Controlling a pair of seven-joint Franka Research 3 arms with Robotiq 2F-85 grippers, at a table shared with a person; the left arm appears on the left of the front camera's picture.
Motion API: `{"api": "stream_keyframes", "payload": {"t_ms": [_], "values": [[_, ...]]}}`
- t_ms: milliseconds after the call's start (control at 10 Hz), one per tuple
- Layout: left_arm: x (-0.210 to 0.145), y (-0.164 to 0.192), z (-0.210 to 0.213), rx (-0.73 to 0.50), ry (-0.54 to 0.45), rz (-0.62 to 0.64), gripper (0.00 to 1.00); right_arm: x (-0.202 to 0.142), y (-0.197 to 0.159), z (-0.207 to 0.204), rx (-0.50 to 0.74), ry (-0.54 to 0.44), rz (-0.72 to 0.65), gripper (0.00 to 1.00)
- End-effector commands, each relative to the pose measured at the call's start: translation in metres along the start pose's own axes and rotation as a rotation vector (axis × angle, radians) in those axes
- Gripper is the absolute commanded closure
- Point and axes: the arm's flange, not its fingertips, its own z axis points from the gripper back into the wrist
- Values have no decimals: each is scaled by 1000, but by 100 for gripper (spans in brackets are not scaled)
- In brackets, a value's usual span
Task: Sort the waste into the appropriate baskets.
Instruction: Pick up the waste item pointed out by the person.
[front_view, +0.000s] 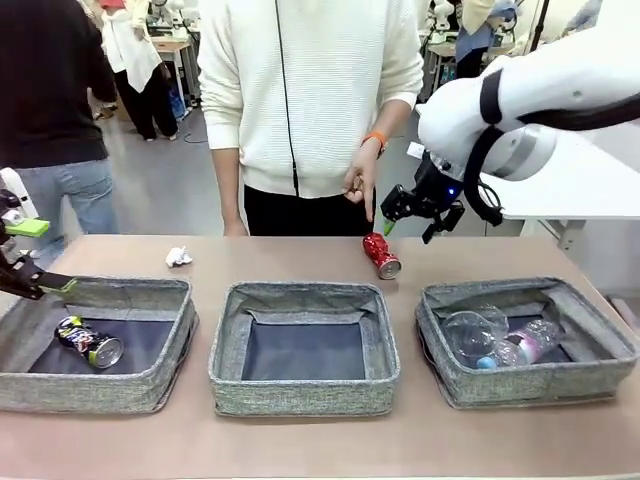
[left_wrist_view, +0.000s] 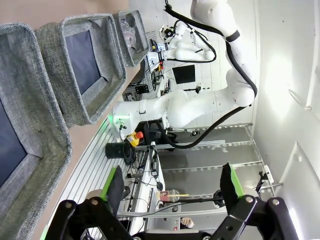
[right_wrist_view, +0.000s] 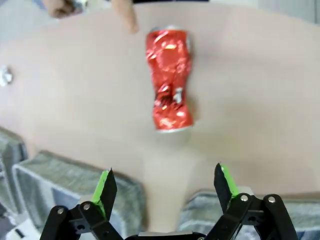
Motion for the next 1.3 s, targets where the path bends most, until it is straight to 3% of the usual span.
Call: {"api": "stream_keyframes", "payload": {"t_ms": [0, 200, 600, 1200], "values": [[-2, -4, 2, -1, 9, 3, 0, 17, 3, -16, -72, -90, 76, 0], [-2, -4, 2, -1, 9, 3, 0, 40, -9, -50, 23, -90, 113, 0], [-2, -4, 2, -1, 9, 3, 0, 63, 3, -105, 47, 74, 165, 0], [-2, -4, 2, -1, 9, 3, 0, 53, -4, -116, 80, 131, 127, 0]]}}
